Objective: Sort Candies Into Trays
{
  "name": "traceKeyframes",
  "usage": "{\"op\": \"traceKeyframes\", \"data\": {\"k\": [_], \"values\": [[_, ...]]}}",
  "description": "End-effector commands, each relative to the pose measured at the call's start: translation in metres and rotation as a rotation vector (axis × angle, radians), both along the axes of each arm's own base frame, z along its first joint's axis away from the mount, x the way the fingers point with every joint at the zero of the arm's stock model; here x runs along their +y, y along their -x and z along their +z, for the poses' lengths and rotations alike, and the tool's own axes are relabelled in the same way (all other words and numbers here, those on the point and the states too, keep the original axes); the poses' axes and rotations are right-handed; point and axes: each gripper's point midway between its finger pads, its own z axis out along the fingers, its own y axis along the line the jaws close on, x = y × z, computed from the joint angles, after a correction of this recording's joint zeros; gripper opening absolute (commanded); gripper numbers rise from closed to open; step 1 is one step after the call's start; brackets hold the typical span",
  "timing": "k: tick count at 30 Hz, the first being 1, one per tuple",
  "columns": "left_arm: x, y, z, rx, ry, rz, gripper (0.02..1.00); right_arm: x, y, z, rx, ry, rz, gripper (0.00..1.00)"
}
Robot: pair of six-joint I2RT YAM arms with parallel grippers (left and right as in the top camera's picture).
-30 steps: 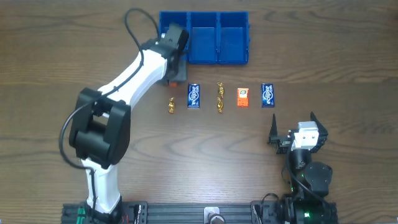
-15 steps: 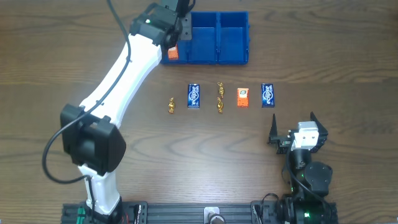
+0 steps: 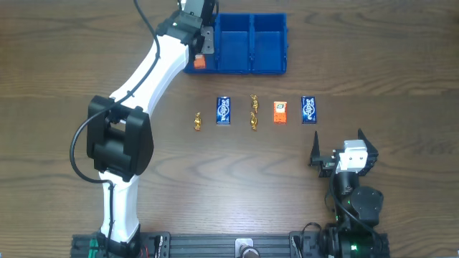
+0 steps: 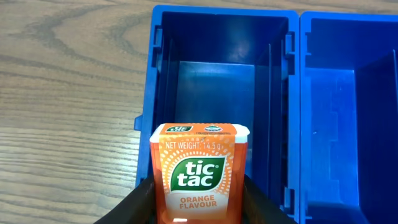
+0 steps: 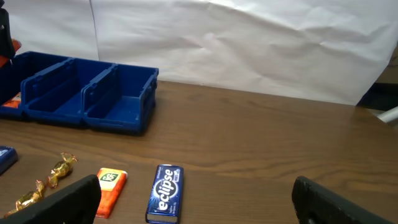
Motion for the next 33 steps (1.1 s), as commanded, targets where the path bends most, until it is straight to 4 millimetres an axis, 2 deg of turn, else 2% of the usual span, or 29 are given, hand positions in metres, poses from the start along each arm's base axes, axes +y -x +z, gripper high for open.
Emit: {"op": "traceKeyframes", "data": {"k": [1, 11, 14, 17, 20, 28, 31, 33], "values": [[-0.004, -0.003, -0.009, 0.01, 0.015, -0.013, 0.286, -0.001, 0.0, -0.002, 0.008, 0.014, -0.003, 0.998], [-0.007, -0.003, -0.015, 0.021, 0.027, -0.022, 0.299, -0.001, 0.0, -0.002, 0.008, 0.014, -0.003, 0.998], [-0.007, -0.003, -0.015, 0.021, 0.026, -0.022, 0.375, -0.001, 0.0, -0.002, 0.008, 0.014, -0.003, 0.998], [-0.007, -0.003, -0.015, 0.021, 0.027, -0.022, 0.566, -0.001, 0.0, -0.002, 0.008, 0.014, -0.003, 0.998], [-0.007, -0.003, -0.015, 0.021, 0.027, -0.022, 0.656, -0.001, 0.0, -0.002, 0.008, 0.014, -0.003, 0.998], [-0.006, -0.003, -0.012, 0.016, 0.026, -0.02, 0.724, -0.001, 0.0, -0.002, 0.008, 0.014, -0.003, 0.998], [-0.006, -0.003, 0.0, -0.002, 0.033, -0.021, 0.739, -0.001, 0.0, -0.002, 0.008, 0.014, -0.003, 0.998], [-0.007, -0.001, 0.016, -0.025, 0.041, -0.023, 0.761, -0.001, 0.0, -0.002, 0.008, 0.014, -0.003, 0.998]]}}
